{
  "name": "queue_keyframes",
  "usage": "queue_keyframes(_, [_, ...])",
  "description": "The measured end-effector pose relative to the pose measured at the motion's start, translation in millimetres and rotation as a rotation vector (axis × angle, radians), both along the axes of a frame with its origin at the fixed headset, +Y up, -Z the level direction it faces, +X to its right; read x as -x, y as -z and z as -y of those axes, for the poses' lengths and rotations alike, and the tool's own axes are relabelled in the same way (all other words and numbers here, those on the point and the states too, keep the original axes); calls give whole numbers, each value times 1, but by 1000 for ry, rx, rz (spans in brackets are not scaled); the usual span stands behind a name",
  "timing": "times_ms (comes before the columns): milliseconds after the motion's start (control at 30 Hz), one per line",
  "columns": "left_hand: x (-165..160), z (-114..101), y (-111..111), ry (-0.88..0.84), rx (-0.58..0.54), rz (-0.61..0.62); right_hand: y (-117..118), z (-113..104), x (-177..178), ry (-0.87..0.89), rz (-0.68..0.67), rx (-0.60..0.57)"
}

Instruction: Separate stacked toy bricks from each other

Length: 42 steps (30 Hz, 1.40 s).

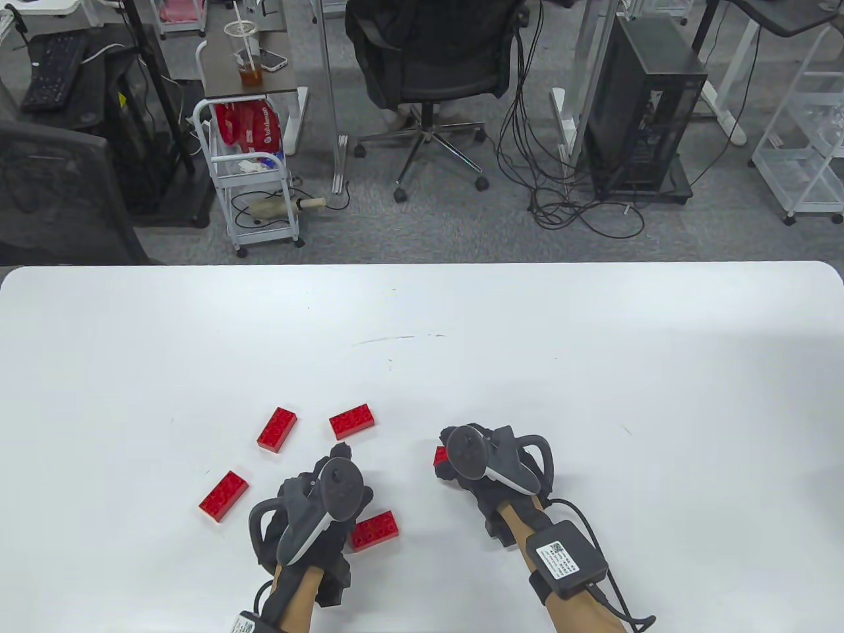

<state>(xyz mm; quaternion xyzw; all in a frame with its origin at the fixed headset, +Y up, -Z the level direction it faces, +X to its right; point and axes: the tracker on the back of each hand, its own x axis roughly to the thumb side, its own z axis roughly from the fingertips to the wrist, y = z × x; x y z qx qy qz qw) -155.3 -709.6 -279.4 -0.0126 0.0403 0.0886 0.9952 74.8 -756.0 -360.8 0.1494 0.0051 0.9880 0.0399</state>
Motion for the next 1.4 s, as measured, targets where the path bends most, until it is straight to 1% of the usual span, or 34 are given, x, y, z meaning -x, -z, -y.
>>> queue_keyframes(67, [0,0,0,3,5,1,-1,1,2,-37,-13,1])
queue_keyframes(100, [-1,0,0,4,7,2,-3,0,3,-84,-16,-6])
queue_keyframes(300, [-2,1,0,9,12,7,-5,2,6,-96,-15,-36])
queue_keyframes(433, [-4,2,0,19,23,12,-6,1,7,-125,-15,-36])
queue_keyframes(633, [-4,2,0,18,27,12,-3,1,0,-95,-18,8])
queue_keyframes(767, [-4,3,1,18,34,8,-5,-7,-7,-81,-25,-20])
queue_keyframes(867, [-3,3,1,10,36,10,-9,-21,-17,36,-34,-7])
queue_keyframes(933, [-2,2,0,-2,26,10,-13,-32,-26,115,-36,-21])
queue_keyframes(1067, [-1,0,-1,-14,-3,12,-24,-49,-48,145,-42,-98])
queue_keyframes(1133, [-2,-1,-3,-14,-29,23,-30,-54,-62,191,-39,-104])
queue_keyframes(1267, [-4,-3,-5,-18,-69,51,-43,-56,-86,268,-26,-103])
queue_keyframes(1400, [-7,-5,-8,-2,-103,67,-66,-46,-105,331,-26,-149])
